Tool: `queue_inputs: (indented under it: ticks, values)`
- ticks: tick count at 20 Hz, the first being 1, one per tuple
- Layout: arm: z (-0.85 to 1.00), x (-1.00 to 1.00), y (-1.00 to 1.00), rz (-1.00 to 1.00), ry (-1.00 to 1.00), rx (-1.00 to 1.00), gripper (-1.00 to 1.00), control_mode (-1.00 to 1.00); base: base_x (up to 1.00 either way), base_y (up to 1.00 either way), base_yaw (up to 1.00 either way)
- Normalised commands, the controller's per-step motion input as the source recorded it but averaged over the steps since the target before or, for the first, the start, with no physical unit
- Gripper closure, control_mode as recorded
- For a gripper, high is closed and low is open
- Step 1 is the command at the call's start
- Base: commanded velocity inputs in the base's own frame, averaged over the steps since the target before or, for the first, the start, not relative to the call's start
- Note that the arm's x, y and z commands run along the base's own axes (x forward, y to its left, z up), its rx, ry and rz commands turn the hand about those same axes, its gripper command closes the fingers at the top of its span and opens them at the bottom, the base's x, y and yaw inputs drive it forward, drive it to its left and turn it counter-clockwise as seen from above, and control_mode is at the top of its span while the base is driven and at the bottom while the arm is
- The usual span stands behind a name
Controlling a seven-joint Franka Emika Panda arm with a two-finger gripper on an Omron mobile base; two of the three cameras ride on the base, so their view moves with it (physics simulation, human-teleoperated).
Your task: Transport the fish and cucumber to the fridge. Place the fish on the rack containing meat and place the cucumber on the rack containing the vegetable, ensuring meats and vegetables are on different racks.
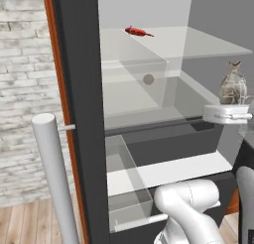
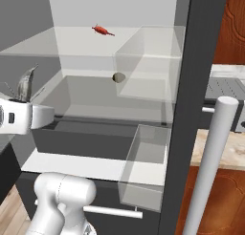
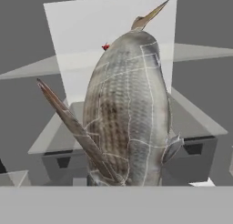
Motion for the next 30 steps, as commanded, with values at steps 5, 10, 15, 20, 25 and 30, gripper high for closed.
queue_inputs:
  ticks: [5, 10, 15, 20, 25, 30]
  values:
    - [0.02, 0.87, -0.04, 0.00, -0.02, 0.00, 1.00, -1.00, 0.00, 0.00, 0.00]
    - [0.00, 0.82, -0.04, 0.00, -0.03, 0.00, 1.00, -1.00, 0.00, 0.00, 0.00]
    - [0.00, 0.10, -0.05, 0.00, -0.11, 0.00, 1.00, -1.00, 0.00, 0.00, 0.00]
    - [0.15, 0.00, -0.10, -0.01, -0.03, 0.00, 1.00, -1.00, 0.00, 0.00, 0.00]
    - [0.63, -0.14, -0.04, -0.02, -0.01, 0.02, 1.00, -1.00, 0.00, 0.00, 0.00]
    - [0.53, -0.09, 0.00, 0.00, 0.00, 0.00, 1.00, -1.00, 0.00, 0.00, 0.00]
